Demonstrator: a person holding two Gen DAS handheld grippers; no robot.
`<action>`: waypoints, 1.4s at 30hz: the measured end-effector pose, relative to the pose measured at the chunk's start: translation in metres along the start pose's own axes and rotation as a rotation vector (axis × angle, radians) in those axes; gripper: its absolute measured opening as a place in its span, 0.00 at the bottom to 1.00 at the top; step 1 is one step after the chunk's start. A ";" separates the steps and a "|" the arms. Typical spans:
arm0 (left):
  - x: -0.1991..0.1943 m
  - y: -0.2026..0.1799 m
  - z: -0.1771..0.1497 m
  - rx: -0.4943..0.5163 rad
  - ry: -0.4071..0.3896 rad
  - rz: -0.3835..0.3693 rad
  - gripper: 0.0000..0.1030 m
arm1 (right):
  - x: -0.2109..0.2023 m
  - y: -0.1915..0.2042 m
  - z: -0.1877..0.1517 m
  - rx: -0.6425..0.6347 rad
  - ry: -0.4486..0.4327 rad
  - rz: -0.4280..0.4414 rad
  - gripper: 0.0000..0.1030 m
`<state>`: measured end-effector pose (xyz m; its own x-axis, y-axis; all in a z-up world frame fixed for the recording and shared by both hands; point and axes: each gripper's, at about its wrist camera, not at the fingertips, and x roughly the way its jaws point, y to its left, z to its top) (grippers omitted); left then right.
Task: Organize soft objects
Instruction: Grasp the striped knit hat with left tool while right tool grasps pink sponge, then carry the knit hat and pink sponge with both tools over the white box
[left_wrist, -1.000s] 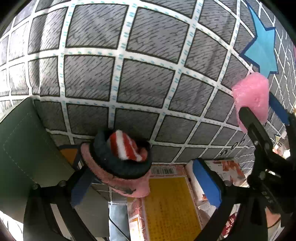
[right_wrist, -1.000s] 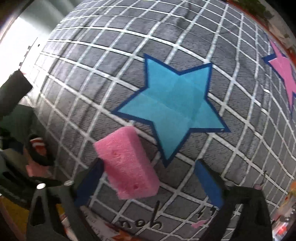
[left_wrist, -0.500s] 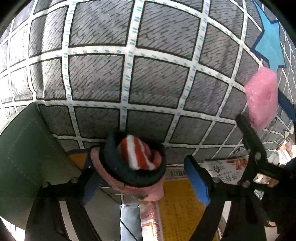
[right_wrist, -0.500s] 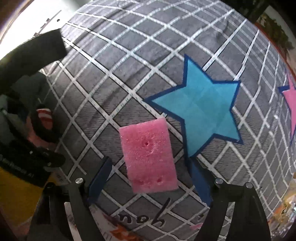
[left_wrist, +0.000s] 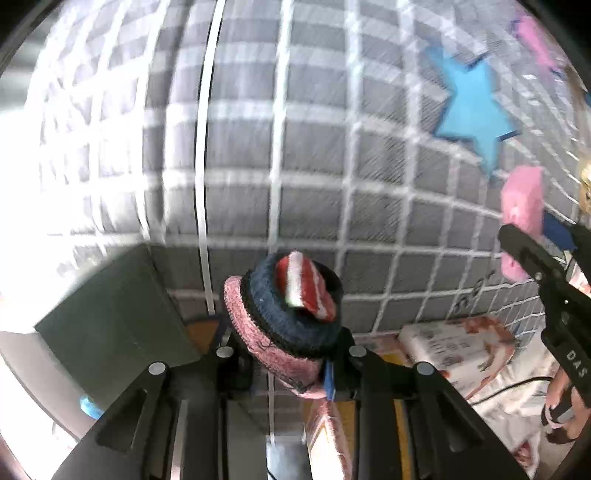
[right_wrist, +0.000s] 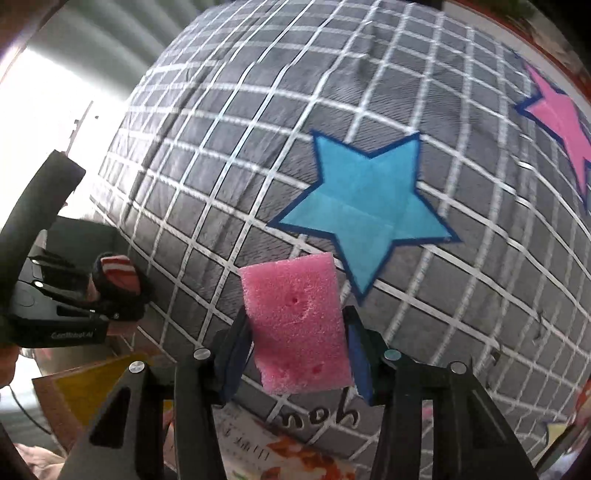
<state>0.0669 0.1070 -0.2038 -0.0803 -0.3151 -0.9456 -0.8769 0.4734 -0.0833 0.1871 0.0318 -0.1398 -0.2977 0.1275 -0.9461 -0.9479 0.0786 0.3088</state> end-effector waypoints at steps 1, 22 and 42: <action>-0.013 -0.007 -0.003 0.033 -0.062 0.016 0.26 | -0.008 -0.004 -0.003 0.027 -0.013 0.005 0.48; -0.124 -0.106 -0.118 0.333 -0.472 0.066 0.26 | -0.094 -0.038 -0.097 0.244 -0.109 -0.030 0.48; -0.127 -0.128 -0.239 0.600 -0.530 0.009 0.26 | -0.111 0.012 -0.182 0.342 -0.108 -0.062 0.48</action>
<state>0.0763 -0.1103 0.0018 0.2821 0.0523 -0.9579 -0.4604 0.8834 -0.0873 0.1883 -0.1615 -0.0492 -0.2092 0.2147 -0.9540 -0.8657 0.4130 0.2828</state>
